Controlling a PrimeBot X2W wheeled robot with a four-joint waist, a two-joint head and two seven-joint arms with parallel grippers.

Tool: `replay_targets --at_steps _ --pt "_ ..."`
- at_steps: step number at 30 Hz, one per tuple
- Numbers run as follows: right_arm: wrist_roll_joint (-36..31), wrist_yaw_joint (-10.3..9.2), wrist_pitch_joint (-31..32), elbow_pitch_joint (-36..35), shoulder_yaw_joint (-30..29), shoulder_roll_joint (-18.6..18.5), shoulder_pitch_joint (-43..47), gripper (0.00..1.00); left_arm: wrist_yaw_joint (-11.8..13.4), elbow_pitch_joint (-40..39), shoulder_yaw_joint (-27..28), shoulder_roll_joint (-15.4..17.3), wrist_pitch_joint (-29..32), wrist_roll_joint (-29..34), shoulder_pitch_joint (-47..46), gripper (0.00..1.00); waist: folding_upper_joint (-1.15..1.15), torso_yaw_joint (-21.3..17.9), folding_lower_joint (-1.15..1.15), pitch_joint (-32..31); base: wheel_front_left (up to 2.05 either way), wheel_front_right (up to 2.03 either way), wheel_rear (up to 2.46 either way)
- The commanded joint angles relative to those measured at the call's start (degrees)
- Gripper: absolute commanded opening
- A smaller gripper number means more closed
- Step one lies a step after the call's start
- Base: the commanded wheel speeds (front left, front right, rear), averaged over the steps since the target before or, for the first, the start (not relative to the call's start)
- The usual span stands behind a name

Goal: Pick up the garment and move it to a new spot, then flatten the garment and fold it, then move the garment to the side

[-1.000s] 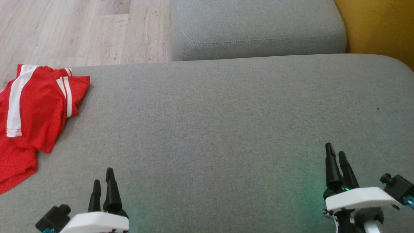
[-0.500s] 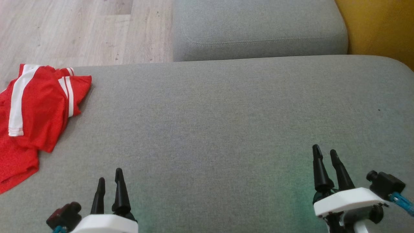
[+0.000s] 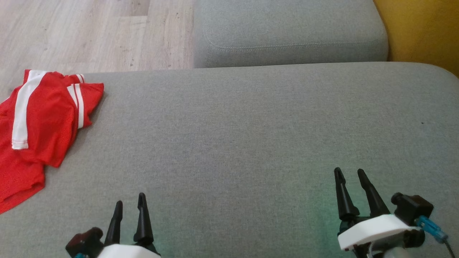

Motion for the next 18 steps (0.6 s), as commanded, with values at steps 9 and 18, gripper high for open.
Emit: replay_targets --at_steps 9,18 --pt "-8.00 -0.03 -2.37 -2.16 2.24 -0.47 -1.19 1.00 1.15 -2.49 -0.18 1.09 -1.47 5.90 -0.60 1.00 0.00 0.23 0.00 0.07 0.00 0.00 0.00" --pt "-14.69 -0.04 -4.04 -2.06 3.34 -0.50 -0.76 1.00 2.45 -3.55 -1.10 1.28 -2.40 10.71 0.43 1.00 0.00 0.35 0.00 -0.15 0.00 0.00 0.00"
